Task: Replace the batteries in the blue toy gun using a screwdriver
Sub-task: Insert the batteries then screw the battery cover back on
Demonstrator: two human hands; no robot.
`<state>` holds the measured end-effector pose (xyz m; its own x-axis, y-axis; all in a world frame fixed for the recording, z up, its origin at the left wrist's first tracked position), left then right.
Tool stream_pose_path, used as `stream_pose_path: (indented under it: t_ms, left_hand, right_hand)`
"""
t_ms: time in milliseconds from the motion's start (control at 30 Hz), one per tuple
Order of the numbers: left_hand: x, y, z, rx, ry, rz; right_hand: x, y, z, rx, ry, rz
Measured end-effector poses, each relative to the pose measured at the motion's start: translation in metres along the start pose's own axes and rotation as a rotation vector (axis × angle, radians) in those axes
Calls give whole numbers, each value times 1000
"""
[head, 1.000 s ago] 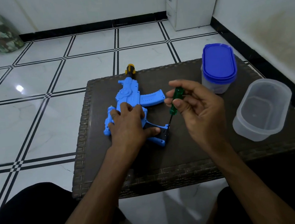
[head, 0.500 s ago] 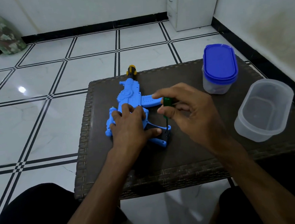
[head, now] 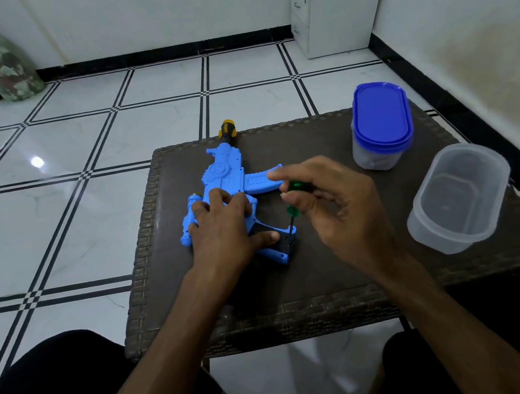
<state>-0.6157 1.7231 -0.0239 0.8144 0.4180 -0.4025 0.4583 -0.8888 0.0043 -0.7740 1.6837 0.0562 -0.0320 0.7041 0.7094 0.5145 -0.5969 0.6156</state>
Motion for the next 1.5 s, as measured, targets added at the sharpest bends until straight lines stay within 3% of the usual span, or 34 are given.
stream_pose_path:
  t_ms: [100,333,567,800,1033,1233,1500]
  left_hand:
    - [0,0,-1,-2,0,1]
    - [2,0,-1,-16,-10,2]
    - [1,0,0,-3,-8,-1]
    - [1,0,0,-13,-4,3]
    - [2,0,1,-2,0,-1]
    - [2,0,1,-7,-8,-4]
    - [1,0,0,-6,-1,-1]
  right_hand:
    - [2,2,-1,-17,-108,-33]
    - [-1,2,3,102,59,15]
    - [4,5,6,108,-164,-72]
    - [3,3,8,161,10,-6]
    - [5,5,6,124,-204,-78]
    - [7,4,6,182,-6,-32]
    - [8,6,4,121,-235,-86]
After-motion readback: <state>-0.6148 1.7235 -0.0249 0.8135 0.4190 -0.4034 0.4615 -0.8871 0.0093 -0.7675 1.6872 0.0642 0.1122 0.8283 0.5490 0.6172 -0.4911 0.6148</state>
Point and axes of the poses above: each hand's wrist, its own y-axis towards the middle knuckle, its own z-axis out of the palm, x = y × z, the point moved 8 cm from there along y, towards the middle knuckle, and after that the axes turned 3 degrees about -x, right-handed, at the moved point
